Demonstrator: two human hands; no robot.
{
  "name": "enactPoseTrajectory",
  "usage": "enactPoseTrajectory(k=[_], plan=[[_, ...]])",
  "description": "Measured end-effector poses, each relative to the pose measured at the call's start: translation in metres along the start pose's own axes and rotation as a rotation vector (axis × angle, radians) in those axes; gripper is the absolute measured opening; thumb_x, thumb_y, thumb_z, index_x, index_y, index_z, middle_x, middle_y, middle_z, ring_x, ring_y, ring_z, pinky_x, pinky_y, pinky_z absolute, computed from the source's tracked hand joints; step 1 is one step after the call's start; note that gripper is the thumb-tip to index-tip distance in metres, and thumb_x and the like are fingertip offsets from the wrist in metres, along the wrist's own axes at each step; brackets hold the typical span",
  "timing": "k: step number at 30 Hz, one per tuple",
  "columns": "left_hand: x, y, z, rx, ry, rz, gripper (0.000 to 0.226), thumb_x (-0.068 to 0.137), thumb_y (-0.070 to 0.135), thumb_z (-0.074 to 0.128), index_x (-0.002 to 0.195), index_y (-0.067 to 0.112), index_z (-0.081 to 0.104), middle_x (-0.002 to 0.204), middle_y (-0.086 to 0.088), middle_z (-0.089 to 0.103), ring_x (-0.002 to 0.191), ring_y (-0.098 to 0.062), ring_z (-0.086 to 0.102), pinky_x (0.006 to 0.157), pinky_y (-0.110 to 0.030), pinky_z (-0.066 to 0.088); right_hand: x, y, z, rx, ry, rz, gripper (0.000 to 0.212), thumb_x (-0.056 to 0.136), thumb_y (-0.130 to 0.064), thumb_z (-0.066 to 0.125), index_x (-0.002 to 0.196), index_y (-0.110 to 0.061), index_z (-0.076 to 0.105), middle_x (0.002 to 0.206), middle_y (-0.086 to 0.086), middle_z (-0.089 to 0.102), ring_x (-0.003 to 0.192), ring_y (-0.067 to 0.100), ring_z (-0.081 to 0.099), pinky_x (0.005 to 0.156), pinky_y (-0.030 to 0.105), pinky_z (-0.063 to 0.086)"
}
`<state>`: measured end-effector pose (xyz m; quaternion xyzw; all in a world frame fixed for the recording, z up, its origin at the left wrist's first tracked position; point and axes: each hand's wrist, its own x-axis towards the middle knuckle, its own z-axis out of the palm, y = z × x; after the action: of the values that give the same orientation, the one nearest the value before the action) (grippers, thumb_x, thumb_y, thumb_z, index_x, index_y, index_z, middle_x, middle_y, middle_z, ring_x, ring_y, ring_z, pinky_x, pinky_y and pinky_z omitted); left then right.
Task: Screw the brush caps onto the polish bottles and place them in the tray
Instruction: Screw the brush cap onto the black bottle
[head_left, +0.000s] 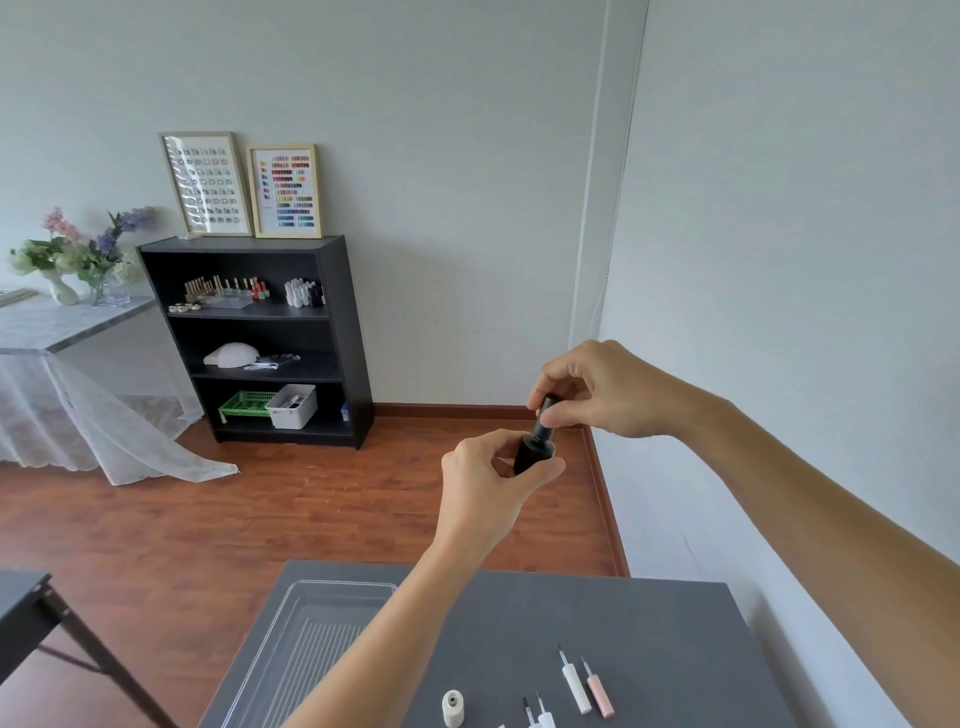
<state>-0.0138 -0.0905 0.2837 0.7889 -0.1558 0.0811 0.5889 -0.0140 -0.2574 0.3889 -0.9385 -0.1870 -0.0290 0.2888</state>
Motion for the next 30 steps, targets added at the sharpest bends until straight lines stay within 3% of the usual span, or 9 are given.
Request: enactPoseTrajectory(k=[5,8,10,14,16,19,23,26,30], plan=[[-0.004,0.004,0.003,-0.023,0.003,0.01,0.01,0.073,0.039,0.083,0.079,0.036,0.076,0.059,0.022,0.066,0.042,-0.001,0.045,0.046,-0.007,0.037,0.004,-0.002,0.009,-0.048,0.079,0.115,0.05,0.075,-0.047,0.078,0.062,-0.005,0.054,0.049,0.002,0.062,0.044,0.017,0.06,0.046,0.023,0.048],[-0.006,0.006,0.004,-0.034,0.0,0.013,0.009,0.073,0.042,0.082,0.077,0.038,0.075,0.061,0.019,0.067,0.042,-0.002,0.044,0.046,-0.008,0.038,0.006,-0.002,0.02,-0.233,0.176,0.134,0.069,0.075,-0.073,0.055,0.051,-0.013,0.032,0.045,0.0,0.035,0.044,0.021,0.032,0.045,0.029,0.031],[-0.006,0.008,0.003,-0.032,0.006,0.019,0.009,0.073,0.043,0.082,0.077,0.04,0.074,0.063,0.018,0.069,0.042,-0.002,0.046,0.047,-0.008,0.039,0.002,-0.002,0.02,-0.252,0.168,0.145,0.069,0.073,-0.08,0.041,0.052,-0.015,0.043,0.048,-0.002,0.043,0.045,0.017,0.036,0.047,0.026,0.032],[-0.005,0.01,-0.001,-0.019,0.011,0.019,0.009,0.073,0.045,0.081,0.077,0.042,0.074,0.068,0.022,0.071,0.048,0.0,0.051,0.05,-0.007,0.042,-0.008,-0.001,0.011,-0.001,0.051,0.054,0.026,0.091,-0.036,0.064,0.115,-0.027,0.067,0.109,-0.013,0.069,0.094,0.001,0.065,0.079,0.012,0.045],[-0.005,0.01,-0.001,-0.015,0.014,0.03,0.01,0.073,0.044,0.082,0.08,0.039,0.075,0.071,0.02,0.072,0.049,0.001,0.051,0.052,-0.007,0.042,-0.01,0.0,0.007,0.056,0.047,-0.002,0.026,0.09,-0.013,0.065,0.111,-0.027,0.071,0.105,-0.014,0.072,0.096,-0.001,0.066,0.084,0.016,0.05],[-0.006,0.01,0.002,-0.012,0.022,0.036,0.012,0.073,0.044,0.082,0.081,0.038,0.076,0.065,0.018,0.07,0.045,0.0,0.048,0.05,-0.007,0.04,-0.009,0.001,0.007,0.038,0.13,0.022,0.006,0.083,-0.023,0.075,0.087,-0.018,0.074,0.077,-0.003,0.075,0.069,0.008,0.07,0.073,0.026,0.059],[-0.007,0.011,0.008,-0.011,0.007,0.03,0.013,0.073,0.042,0.082,0.082,0.034,0.077,0.062,0.019,0.068,0.046,-0.001,0.047,0.05,-0.007,0.04,-0.009,0.001,0.017,-0.095,0.282,0.092,0.062,0.071,-0.064,0.069,0.057,-0.007,0.047,0.046,-0.002,0.049,0.043,0.021,0.044,0.047,0.03,0.042],[-0.007,0.013,0.009,-0.01,-0.011,0.029,0.015,0.074,0.043,0.081,0.084,0.034,0.077,0.072,0.015,0.073,0.051,-0.001,0.05,0.053,-0.007,0.041,-0.013,0.005,0.017,-0.14,0.295,0.083,0.06,0.072,-0.075,0.052,0.065,-0.015,0.054,0.056,-0.007,0.05,0.049,0.011,0.044,0.054,0.024,0.038],[-0.007,0.015,0.008,-0.007,-0.004,0.036,0.015,0.074,0.043,0.081,0.084,0.034,0.077,0.074,0.011,0.074,0.052,-0.001,0.05,0.053,-0.007,0.042,-0.021,0.008,0.008,0.083,0.115,0.004,0.023,0.088,-0.022,0.069,0.11,-0.031,0.068,0.102,-0.016,0.07,0.095,-0.004,0.064,0.077,0.012,0.052]])
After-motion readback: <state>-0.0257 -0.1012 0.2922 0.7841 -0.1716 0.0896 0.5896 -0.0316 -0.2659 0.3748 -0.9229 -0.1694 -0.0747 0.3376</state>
